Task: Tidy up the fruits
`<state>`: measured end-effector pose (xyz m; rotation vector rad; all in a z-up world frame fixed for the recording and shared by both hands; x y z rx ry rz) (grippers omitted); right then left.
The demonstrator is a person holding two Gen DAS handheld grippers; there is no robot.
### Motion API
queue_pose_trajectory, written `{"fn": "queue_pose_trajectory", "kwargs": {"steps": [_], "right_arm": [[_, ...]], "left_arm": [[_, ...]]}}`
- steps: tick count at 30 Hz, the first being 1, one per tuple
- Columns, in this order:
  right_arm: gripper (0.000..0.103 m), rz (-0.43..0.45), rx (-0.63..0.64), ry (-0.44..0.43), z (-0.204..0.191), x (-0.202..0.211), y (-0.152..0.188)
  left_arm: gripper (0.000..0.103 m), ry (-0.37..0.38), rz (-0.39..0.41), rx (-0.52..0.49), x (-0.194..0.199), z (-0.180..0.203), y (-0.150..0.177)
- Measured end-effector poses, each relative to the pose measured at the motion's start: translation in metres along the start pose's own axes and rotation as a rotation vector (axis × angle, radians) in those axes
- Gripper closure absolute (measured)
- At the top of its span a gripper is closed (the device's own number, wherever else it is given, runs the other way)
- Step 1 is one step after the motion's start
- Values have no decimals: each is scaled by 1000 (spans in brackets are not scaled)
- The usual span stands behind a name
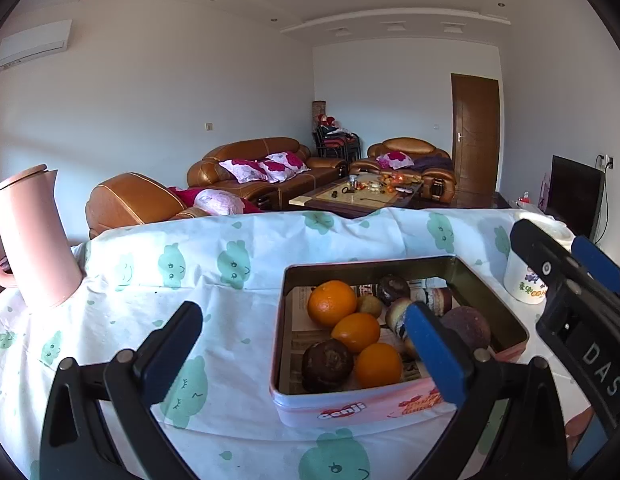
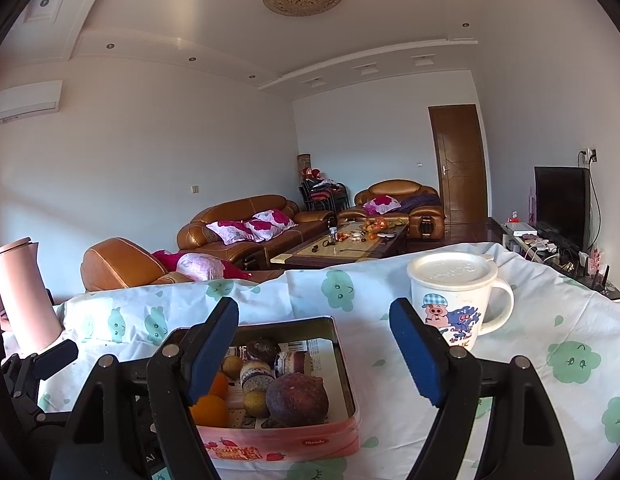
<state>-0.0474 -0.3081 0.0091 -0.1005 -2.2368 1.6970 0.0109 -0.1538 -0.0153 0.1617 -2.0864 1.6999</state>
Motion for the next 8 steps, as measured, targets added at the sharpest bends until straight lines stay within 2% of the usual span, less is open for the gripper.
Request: {"fn": "queue_pose_trajectory", "kwargs": {"steps": [8], "right_arm": [[24,-4,1,2,0,-1,1]], "left_arm": [[0,-5,-8,2,0,2,1]]}}
Point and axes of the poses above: each gripper's, at about its wrist camera, not at the fingertips, and x roughly against the way its jaws point, z to its right, y to its underside, the point moved 7 cm from there along -x, roughly the way its jaws point, and after that the axes turned 7 degrees about -x, right-handed, at the moved point
